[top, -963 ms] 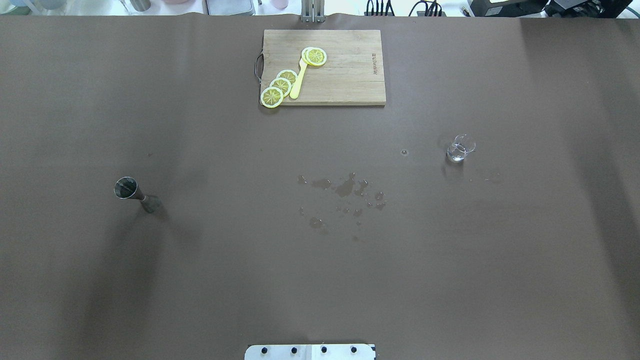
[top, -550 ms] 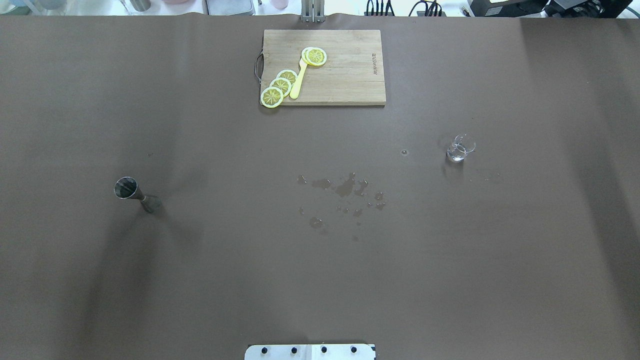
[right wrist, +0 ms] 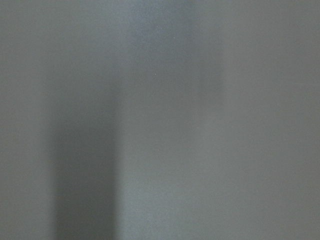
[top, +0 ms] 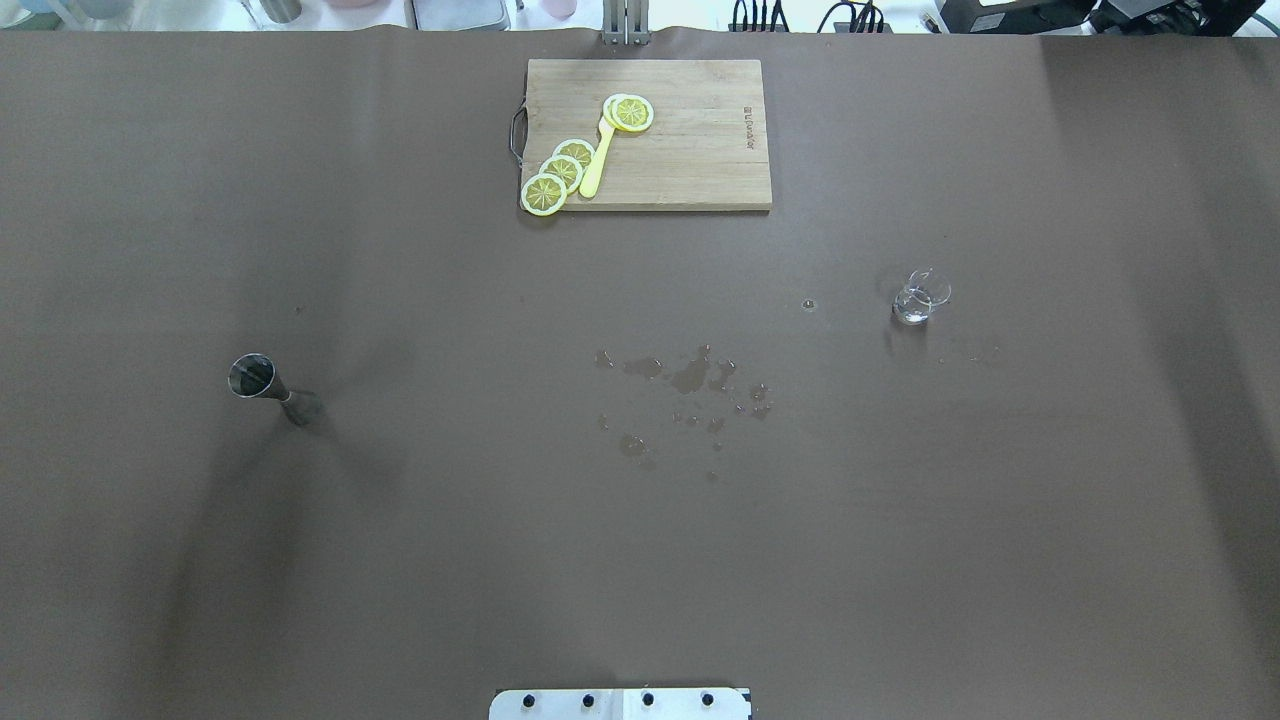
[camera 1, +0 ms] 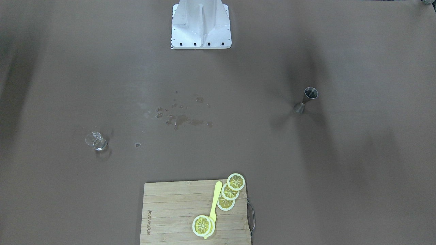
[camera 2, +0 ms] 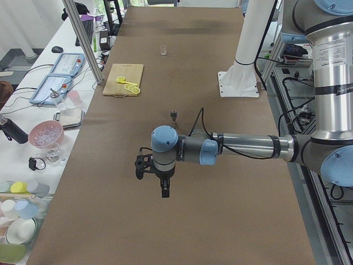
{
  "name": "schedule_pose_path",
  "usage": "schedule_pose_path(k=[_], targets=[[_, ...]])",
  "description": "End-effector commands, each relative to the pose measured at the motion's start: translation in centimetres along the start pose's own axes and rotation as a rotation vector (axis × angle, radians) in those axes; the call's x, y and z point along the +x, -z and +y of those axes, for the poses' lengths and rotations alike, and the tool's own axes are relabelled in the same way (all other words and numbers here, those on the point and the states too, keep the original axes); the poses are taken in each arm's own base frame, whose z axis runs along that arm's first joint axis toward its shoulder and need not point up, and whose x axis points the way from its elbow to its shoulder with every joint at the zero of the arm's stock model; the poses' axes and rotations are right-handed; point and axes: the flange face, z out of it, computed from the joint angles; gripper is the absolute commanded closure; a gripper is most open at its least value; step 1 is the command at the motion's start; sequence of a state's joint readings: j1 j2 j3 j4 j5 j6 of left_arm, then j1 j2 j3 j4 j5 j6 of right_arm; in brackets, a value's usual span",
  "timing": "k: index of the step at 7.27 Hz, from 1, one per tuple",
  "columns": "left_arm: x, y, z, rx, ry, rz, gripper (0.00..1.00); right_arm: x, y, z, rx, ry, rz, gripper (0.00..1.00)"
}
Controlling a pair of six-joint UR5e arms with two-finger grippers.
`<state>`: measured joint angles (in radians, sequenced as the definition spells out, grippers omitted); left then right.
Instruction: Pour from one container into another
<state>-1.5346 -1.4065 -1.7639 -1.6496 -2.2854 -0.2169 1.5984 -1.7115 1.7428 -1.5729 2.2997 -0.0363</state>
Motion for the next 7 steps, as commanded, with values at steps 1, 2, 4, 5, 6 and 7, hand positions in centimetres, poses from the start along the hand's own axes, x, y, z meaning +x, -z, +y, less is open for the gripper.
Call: schedule_pose_path(k=[1,2,4,5,6,7], targets=[[-0.30,-0.11,0.48,-0.005,0.009,0.003,0.01,1.13,-1.28,-0.23,-0.026,0.066,-0.005,0.00],[-0.28,0.01,0.60,-0.003,0.011,0.005,0.01,1.05,-1.24,-0.31,-0.024,0.058,-0.009,0.00],[-0.49,-0.11,0.62,-0.006,0.015,0.005,0.01,0.65,-0.79,-0.59,-0.014,-0.014,-0.008,0.00],[-0.44,-0.06,0.62,-0.005,0.014,0.005,0.01,0.68,-0.81,-0.84,-0.013,-0.018,-0.008,0.00],[-0.62,-0.22,0.70,-0.009,0.018,0.002,0.01,0.69,-0.82,-0.91,-0.013,-0.018,-0.008,0.00],[-0.62,-0.12,0.70,-0.007,0.018,0.003,0.01,0.72,-0.92,-0.90,-0.016,-0.018,-0.005,0.00]])
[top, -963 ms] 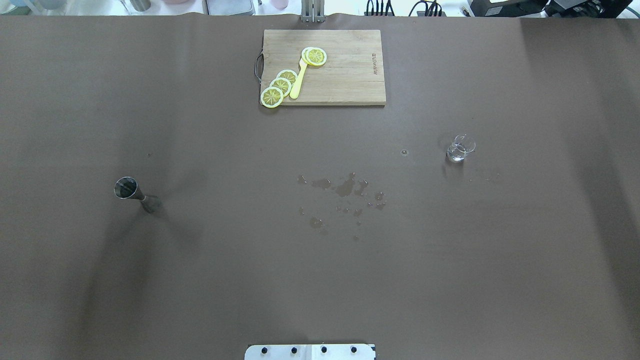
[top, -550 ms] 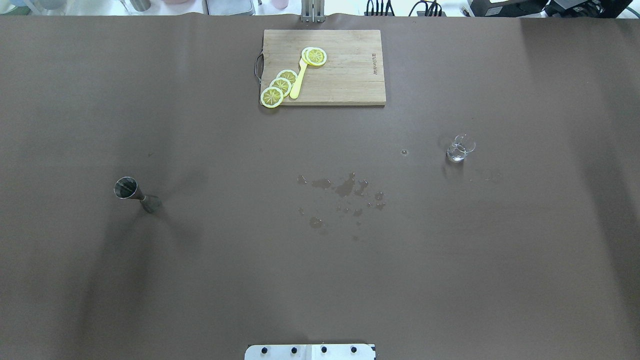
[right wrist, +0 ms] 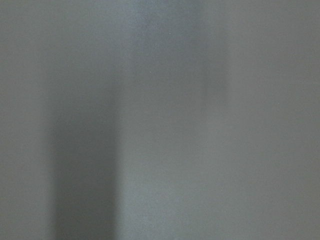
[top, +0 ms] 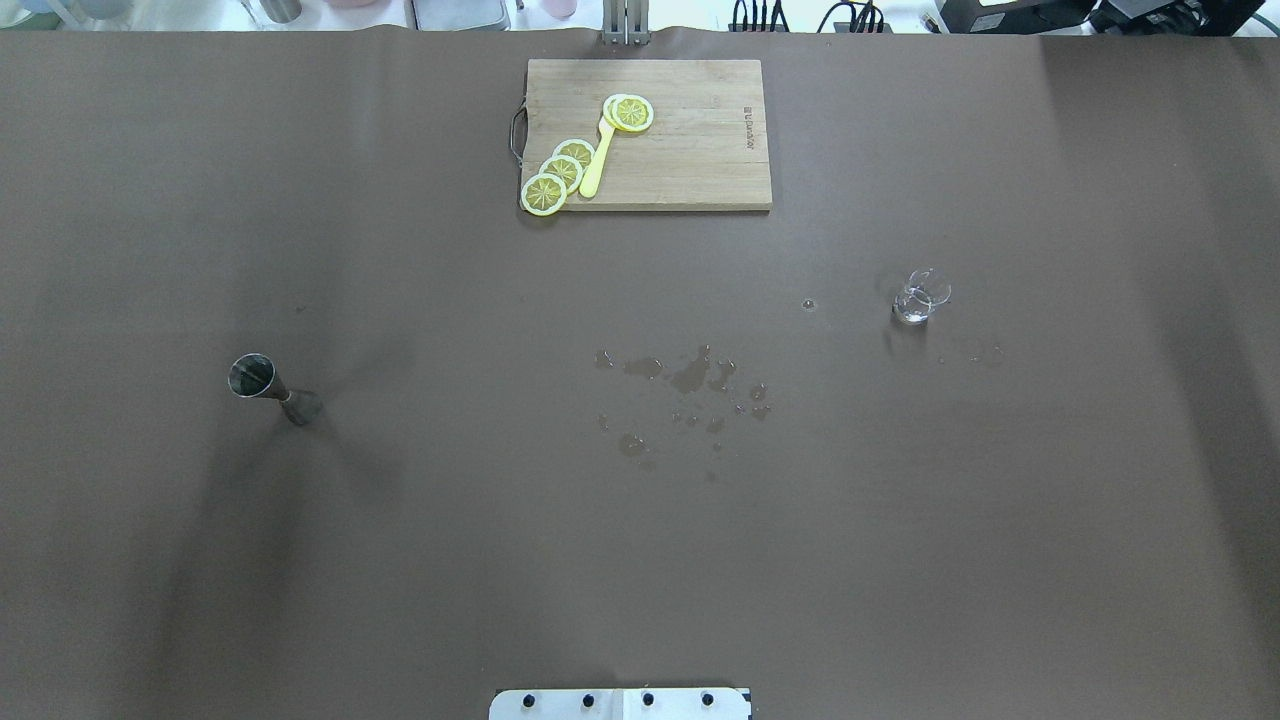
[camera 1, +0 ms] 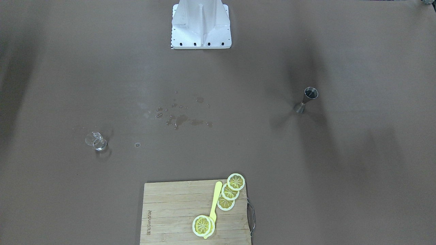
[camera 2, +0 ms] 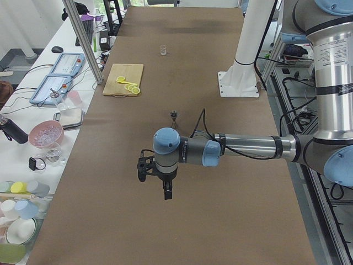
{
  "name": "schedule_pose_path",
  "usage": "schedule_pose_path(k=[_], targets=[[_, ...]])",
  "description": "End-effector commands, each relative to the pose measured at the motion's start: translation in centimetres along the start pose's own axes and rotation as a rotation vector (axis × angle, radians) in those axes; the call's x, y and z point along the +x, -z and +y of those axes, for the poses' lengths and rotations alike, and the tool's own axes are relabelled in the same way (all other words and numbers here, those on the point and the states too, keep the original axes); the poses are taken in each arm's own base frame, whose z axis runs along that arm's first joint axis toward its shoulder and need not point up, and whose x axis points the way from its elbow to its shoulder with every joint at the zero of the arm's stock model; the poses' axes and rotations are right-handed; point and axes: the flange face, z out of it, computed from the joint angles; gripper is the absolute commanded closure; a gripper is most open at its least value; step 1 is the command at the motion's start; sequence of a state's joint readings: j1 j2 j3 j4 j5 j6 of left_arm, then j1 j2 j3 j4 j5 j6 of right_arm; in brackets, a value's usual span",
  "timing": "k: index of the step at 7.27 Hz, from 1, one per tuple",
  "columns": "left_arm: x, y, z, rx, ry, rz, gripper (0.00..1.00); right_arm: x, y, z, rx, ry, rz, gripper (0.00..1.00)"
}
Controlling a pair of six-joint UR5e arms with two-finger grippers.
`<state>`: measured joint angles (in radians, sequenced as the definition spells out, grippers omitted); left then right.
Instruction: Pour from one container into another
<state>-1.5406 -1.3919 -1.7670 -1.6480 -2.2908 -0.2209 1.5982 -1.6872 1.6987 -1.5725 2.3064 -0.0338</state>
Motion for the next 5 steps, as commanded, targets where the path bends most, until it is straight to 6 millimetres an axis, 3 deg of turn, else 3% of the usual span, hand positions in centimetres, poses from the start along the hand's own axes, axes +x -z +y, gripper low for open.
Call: schedule_pose_path(k=[1,4,5], targets=[[0.15,0.12,-0.04,0.001,-0.002,0.001,0.01,0.11,-0.13,-0.05,-0.003,-0.004,0.007,0.00],[-0.14,-0.16,0.06,-0.005,0.004,-0.002,0.01,0.34,-0.40,-0.05,-0.007,-0.008,0.005,0.00],[-0.04,-0.07,0.07,-0.006,0.004,0.000,0.01,0.13,-0.16,-0.88,-0.003,-0.004,0.004,0.00]])
